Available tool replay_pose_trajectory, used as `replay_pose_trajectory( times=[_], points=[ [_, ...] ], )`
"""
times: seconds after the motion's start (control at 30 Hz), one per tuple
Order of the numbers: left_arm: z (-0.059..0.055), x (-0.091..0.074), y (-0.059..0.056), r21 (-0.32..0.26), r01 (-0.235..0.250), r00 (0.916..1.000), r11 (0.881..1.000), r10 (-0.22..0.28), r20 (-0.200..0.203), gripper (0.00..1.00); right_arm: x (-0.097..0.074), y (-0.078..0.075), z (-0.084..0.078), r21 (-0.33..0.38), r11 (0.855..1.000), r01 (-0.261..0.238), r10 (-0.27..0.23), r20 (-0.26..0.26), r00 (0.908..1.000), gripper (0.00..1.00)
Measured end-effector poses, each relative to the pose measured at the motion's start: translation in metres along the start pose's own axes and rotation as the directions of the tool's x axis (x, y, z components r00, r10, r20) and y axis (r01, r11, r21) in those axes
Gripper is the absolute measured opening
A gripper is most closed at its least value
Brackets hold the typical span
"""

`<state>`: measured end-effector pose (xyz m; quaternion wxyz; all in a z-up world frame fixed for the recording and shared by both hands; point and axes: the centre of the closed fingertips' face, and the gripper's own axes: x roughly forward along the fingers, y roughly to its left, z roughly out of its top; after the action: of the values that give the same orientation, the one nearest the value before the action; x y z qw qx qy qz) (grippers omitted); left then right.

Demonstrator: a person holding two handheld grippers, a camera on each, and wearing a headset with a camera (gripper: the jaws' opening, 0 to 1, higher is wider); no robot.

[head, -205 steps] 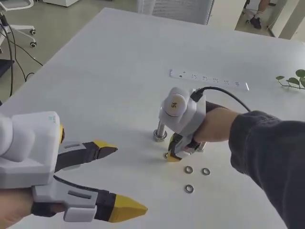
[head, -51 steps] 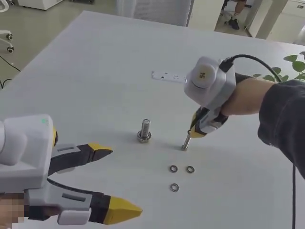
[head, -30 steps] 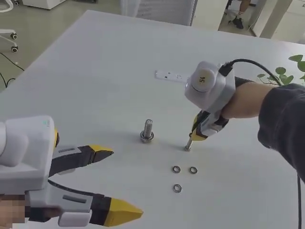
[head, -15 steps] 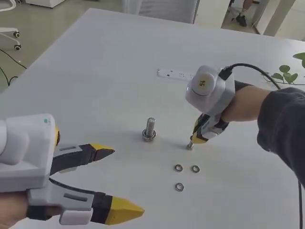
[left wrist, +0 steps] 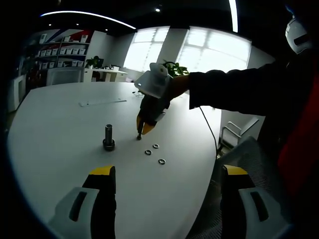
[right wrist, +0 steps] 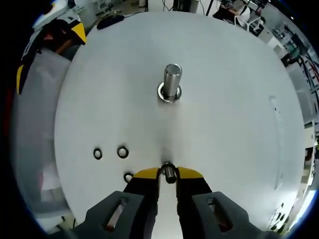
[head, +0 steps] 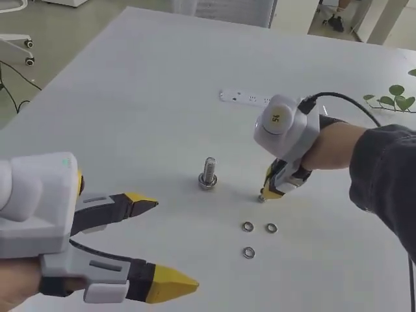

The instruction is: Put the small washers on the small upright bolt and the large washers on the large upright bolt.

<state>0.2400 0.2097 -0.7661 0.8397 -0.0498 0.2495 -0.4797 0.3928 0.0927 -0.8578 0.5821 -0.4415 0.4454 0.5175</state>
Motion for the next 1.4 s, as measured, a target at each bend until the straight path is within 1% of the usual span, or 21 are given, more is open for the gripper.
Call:
replay_pose_trajectory(
  times=[0.23,0.6,0.67,0.9,1.1,1.17,1.33,1.4],
  points=[
    [0.000,0.001,0.001,-0.003,-0.001,1.0000,1.000,0.001,0.000,0.87,0.007,-0.002,-0.001,0.003,1.000,-0.006,0.006,0.000,1.0000,0.13],
    [-0.001,0.000,0.001,-0.004,-0.003,1.0000,1.000,0.003,-0.003,0.87,0.010,0.003,-0.002,0.006,1.000,-0.011,0.011,-0.005,0.9999,0.13],
    [-0.001,0.000,0.001,-0.004,-0.003,1.0000,1.000,0.003,-0.002,0.87,0.012,0.001,-0.003,0.007,1.000,-0.012,0.012,-0.007,0.9999,0.13],
    [-0.002,-0.001,0.001,-0.006,-0.005,1.0000,1.000,0.005,-0.003,0.87,0.013,0.003,-0.003,0.010,1.000,-0.011,0.011,-0.006,0.9999,0.13],
    [-0.002,-0.001,0.001,-0.006,-0.007,1.0000,1.000,0.007,-0.003,0.87,0.014,0.002,-0.004,0.010,1.000,-0.011,0.011,-0.008,0.9999,0.14],
    [-0.002,-0.001,0.001,-0.006,-0.007,1.0000,1.000,0.007,-0.002,0.87,0.015,0.001,-0.005,0.018,1.000,-0.017,0.017,-0.010,0.9998,0.14],
    [-0.002,-0.001,0.001,-0.006,-0.008,1.0000,1.000,0.008,-0.002,0.87,0.015,0.000,-0.006,0.013,1.000,-0.014,0.014,-0.011,0.9998,0.14],
    [-0.002,-0.001,0.001,-0.005,-0.008,1.0000,1.000,0.008,-0.003,0.87,0.015,-0.002,-0.006,0.015,1.000,-0.006,0.006,-0.007,1.0000,0.18]
  ],
)
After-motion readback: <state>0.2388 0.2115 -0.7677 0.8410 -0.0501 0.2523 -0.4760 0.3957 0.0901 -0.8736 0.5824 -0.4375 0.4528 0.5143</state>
